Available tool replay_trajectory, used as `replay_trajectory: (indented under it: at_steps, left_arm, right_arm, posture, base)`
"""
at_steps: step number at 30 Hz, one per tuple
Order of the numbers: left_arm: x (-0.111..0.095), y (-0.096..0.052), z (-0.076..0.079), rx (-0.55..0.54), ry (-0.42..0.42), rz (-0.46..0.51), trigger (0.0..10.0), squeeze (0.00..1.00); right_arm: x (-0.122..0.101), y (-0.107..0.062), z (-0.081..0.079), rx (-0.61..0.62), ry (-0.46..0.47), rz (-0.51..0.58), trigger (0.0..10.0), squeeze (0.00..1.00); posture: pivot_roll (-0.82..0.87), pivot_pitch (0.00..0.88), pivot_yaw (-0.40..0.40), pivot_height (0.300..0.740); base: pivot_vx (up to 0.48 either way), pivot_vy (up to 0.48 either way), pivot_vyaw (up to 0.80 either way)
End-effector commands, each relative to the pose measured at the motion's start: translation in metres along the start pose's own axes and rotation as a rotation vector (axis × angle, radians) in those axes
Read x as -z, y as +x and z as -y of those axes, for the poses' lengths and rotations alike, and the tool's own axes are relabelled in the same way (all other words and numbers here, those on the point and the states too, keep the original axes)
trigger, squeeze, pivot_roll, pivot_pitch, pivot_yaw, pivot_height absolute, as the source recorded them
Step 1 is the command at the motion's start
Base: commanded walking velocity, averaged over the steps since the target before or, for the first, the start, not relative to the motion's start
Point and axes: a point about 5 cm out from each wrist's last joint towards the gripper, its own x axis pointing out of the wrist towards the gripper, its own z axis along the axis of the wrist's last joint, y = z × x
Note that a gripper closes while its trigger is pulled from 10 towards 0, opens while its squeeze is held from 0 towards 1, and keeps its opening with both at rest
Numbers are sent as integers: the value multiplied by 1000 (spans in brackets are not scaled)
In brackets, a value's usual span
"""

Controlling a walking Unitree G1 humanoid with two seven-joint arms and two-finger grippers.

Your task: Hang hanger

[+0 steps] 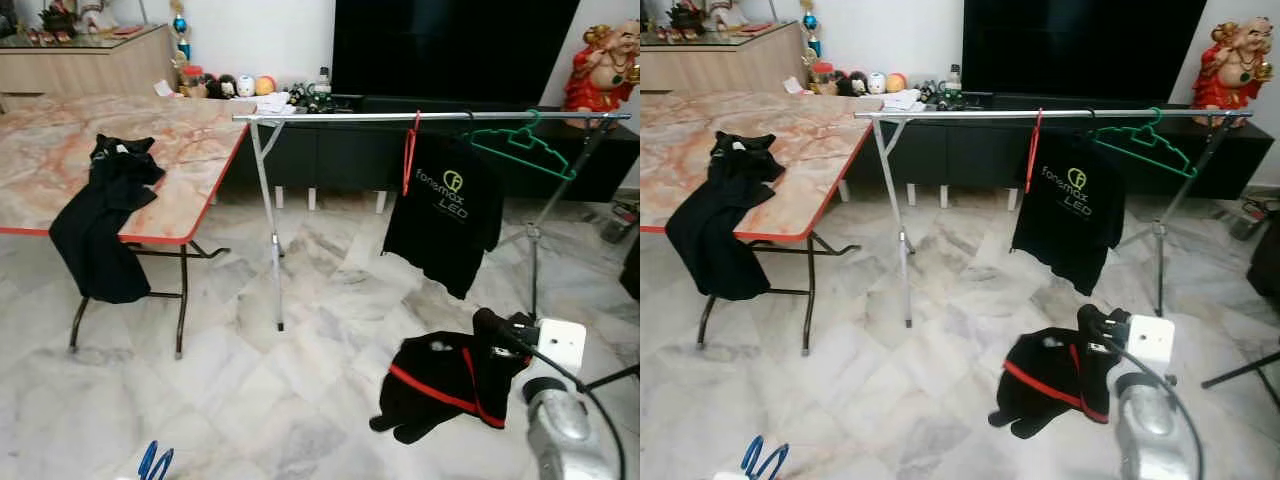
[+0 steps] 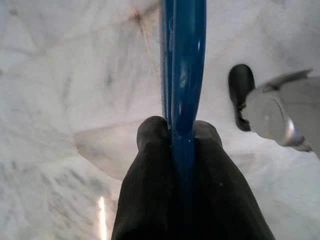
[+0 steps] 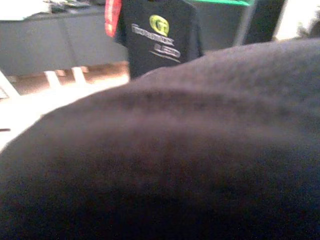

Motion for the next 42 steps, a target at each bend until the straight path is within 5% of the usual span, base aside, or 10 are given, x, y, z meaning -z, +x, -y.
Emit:
replay_trajectory:
  at_steps: [1,2,6,13,25,42]
  left_arm:
    - [5,0,-1,-19,-31,-2,10000,0]
    - [7,0,0,-42,-50,-7,10000,0]
    - [8,0,1,-42,-61,-8,10000,0]
    - [16,-1,5,-21,-75,-10,10000,0]
    - [32,-4,-5,-35,-129,-61,10000,0]
    - [35,-2,18,4,-125,-96,10000,0]
  right_arm:
    - [-13,-2,8,113,-22,43,353,0]
    - [-12,-3,9,150,22,27,10000,0]
    - [-9,-6,3,149,95,-1,10000,0]
    - [-17,-19,-23,64,46,51,10000,0]
    - [-23,-20,-30,36,-24,72,10000,0]
    - [-20,-18,-42,-25,-95,75,10000,0]
  posture:
    - [-3,0,36,740]
    - [0,0,36,740]
    - [-21,0,50,740]
    - [-18,0,63,740]
    - [-16,0,52,740]
    - [-6,0,33,740]
  base:
    - [0,0,0]
    - [0,0,0]
    - [0,0,0]
    - [0,0,0]
    - [0,254,0]
    - [0,277,0]
